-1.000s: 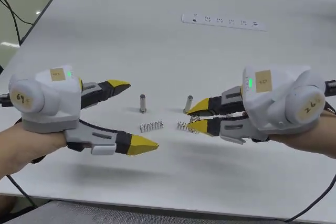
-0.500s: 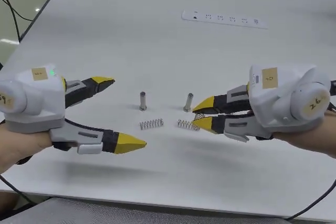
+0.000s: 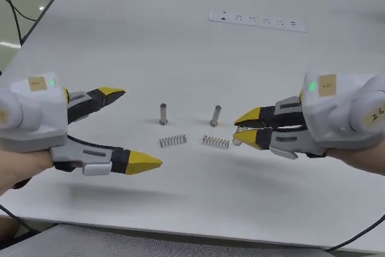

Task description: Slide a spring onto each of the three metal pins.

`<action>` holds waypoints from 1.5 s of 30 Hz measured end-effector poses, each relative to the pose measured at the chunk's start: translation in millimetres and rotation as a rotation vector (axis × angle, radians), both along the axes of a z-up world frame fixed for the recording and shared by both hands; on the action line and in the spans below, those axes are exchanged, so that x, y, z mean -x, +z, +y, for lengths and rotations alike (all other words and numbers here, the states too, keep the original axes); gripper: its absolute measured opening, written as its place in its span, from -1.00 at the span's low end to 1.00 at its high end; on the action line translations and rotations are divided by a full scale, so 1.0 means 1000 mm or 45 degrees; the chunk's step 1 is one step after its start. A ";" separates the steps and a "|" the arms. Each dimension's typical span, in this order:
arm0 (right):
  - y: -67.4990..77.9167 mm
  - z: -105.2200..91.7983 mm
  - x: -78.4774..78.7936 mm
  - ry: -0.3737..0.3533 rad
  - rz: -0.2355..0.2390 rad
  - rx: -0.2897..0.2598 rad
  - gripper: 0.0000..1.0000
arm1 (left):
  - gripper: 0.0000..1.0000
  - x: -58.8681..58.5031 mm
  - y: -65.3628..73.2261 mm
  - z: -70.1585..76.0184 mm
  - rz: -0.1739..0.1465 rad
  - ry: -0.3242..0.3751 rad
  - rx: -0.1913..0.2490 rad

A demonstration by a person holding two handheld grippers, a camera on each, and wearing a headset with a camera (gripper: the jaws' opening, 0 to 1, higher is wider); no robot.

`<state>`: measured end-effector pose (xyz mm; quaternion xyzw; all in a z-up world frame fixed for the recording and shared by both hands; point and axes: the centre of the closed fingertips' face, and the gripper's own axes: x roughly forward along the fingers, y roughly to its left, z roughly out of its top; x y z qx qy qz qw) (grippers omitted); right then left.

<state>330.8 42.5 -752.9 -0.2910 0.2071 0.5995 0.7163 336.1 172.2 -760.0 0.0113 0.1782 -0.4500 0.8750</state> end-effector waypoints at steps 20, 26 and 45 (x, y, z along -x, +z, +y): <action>0.006 -0.031 -0.032 -0.146 -0.003 0.007 -0.87 | 0.96 0.000 0.000 0.000 0.001 0.000 0.005; 0.005 -0.038 -0.041 -0.183 -0.012 0.018 -0.87 | 0.96 -0.001 -0.001 0.000 0.001 0.000 0.000; 0.004 -0.070 -0.077 -0.378 -0.008 0.006 -0.87 | 0.96 0.000 -0.002 0.001 0.006 0.008 0.001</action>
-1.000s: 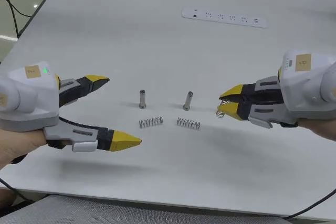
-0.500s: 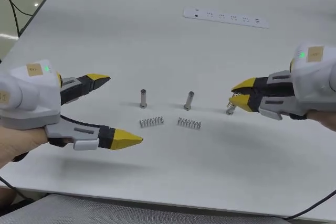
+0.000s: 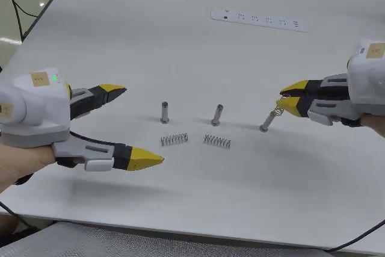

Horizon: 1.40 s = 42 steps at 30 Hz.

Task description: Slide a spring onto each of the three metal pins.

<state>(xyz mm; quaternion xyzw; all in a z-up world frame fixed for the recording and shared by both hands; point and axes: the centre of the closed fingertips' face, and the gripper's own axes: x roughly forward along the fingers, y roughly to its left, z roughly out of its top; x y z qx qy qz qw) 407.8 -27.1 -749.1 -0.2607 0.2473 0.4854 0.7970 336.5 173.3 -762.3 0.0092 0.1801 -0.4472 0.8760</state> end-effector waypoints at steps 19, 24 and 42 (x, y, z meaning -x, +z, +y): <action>-0.001 0.002 -0.007 -0.030 0.007 -0.015 -0.87 | 0.96 -0.001 0.000 0.002 0.005 0.016 0.009; -0.002 0.002 -0.006 -0.027 0.009 -0.013 -0.87 | 0.96 -0.001 -0.001 0.002 0.009 0.013 0.002; -0.008 0.002 -0.009 -0.057 0.038 -0.035 -0.87 | 0.96 -0.003 -0.001 0.002 0.017 0.011 0.006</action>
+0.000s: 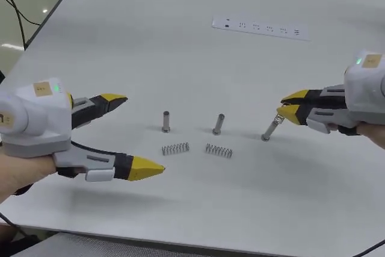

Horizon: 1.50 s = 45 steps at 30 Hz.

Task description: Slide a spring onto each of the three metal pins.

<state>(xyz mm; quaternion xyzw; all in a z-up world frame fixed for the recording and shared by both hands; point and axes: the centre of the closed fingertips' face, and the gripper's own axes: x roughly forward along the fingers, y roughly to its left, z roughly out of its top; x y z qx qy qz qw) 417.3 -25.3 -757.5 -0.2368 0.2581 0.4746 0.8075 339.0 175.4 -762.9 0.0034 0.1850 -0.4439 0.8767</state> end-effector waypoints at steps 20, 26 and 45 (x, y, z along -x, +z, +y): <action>-0.006 0.002 0.001 -0.001 0.006 0.007 -0.87 | 0.94 0.002 -0.003 0.001 0.017 0.005 -0.005; -0.007 0.001 0.001 0.000 0.009 0.010 -0.87 | 0.93 0.002 -0.003 0.001 0.019 0.008 -0.002; -0.020 0.002 0.003 -0.006 0.027 0.021 -0.86 | 0.92 0.004 -0.006 0.002 0.028 0.010 -0.008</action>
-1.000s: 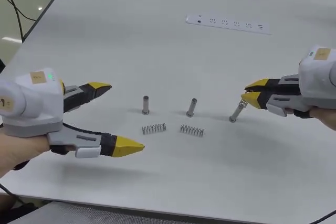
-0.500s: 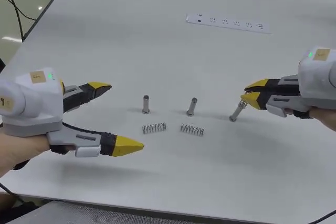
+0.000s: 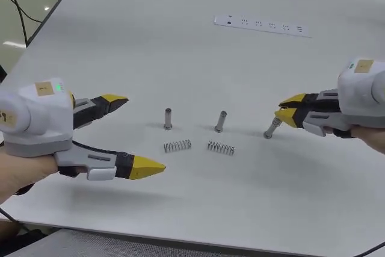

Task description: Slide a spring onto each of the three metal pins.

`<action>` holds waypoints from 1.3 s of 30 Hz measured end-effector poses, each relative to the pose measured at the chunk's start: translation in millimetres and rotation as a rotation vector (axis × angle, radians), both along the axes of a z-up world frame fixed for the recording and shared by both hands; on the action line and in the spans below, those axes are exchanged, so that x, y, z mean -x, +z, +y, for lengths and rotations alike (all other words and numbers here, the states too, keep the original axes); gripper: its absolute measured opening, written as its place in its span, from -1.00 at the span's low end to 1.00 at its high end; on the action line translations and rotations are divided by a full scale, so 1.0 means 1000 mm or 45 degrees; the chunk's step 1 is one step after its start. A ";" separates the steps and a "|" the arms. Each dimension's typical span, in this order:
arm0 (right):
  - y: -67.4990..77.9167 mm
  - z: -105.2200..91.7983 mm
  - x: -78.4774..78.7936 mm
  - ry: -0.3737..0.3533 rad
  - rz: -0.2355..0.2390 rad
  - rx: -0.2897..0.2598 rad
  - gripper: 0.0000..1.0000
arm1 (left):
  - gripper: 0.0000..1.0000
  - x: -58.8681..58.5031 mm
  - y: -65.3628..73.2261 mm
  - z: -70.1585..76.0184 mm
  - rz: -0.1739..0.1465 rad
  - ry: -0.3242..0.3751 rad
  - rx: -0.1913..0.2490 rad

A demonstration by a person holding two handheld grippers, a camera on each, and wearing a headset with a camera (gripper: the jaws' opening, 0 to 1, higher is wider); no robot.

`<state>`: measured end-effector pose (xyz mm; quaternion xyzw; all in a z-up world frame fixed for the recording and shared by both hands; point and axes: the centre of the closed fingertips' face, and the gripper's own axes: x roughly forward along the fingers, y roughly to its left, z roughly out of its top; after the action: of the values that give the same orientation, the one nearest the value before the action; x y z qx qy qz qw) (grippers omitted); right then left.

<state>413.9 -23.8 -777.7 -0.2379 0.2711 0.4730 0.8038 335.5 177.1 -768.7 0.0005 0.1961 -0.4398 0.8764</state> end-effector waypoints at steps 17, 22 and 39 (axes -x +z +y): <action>-0.028 -0.001 -0.001 -0.042 0.036 -0.006 -0.86 | 0.92 -0.002 0.002 0.001 -0.002 0.013 0.000; -0.036 -0.002 0.000 -0.055 0.048 -0.008 -0.86 | 0.91 -0.003 0.004 -0.001 -0.004 0.021 0.004; -0.038 -0.003 0.001 -0.075 0.069 -0.018 -0.84 | 0.89 -0.004 0.004 -0.002 -0.002 0.021 -0.003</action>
<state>413.2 -26.8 -816.0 -0.2114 0.2963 0.4573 0.8114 339.2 175.4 -764.8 0.0001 0.1958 -0.4325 0.8801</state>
